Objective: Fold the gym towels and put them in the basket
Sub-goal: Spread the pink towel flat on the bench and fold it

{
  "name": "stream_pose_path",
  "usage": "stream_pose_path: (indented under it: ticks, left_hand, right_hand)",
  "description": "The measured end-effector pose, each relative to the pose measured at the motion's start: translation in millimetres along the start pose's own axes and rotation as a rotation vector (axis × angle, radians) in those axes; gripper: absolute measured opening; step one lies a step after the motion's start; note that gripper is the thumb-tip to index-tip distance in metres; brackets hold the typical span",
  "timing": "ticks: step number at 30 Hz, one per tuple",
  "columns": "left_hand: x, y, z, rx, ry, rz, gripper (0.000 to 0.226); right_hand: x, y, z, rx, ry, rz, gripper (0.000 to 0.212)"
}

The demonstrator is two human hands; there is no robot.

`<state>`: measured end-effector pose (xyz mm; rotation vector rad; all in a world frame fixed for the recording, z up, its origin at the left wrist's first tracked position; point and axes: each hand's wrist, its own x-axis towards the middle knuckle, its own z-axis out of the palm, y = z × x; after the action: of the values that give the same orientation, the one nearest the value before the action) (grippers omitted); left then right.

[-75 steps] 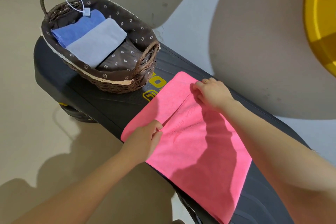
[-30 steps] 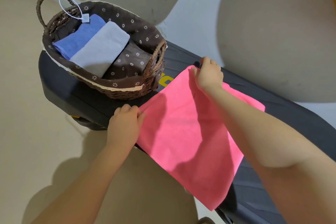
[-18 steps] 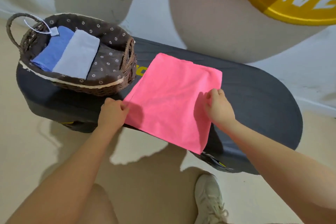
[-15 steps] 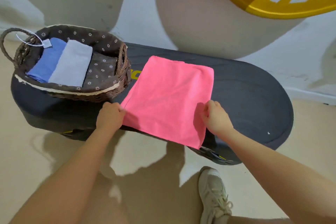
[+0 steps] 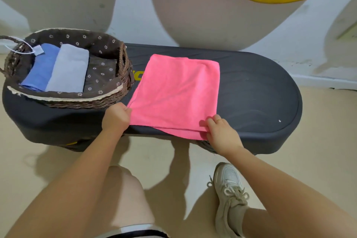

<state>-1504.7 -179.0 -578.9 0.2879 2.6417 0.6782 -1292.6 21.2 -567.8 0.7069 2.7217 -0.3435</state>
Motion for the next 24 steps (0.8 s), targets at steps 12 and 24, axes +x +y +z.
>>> stream_pose_path:
  ticks: [12, 24]
  left_hand:
    - [-12, 2, 9, 0.054, -0.052, -0.031, 0.022]
    - [-39, 16, 26, 0.075, -0.131, -0.178, 0.041]
  right_hand:
    - [-26, 28, -14, -0.276, -0.048, -0.289, 0.045]
    - [-14, 22, -18, 0.085, -0.075, 0.115, 0.018]
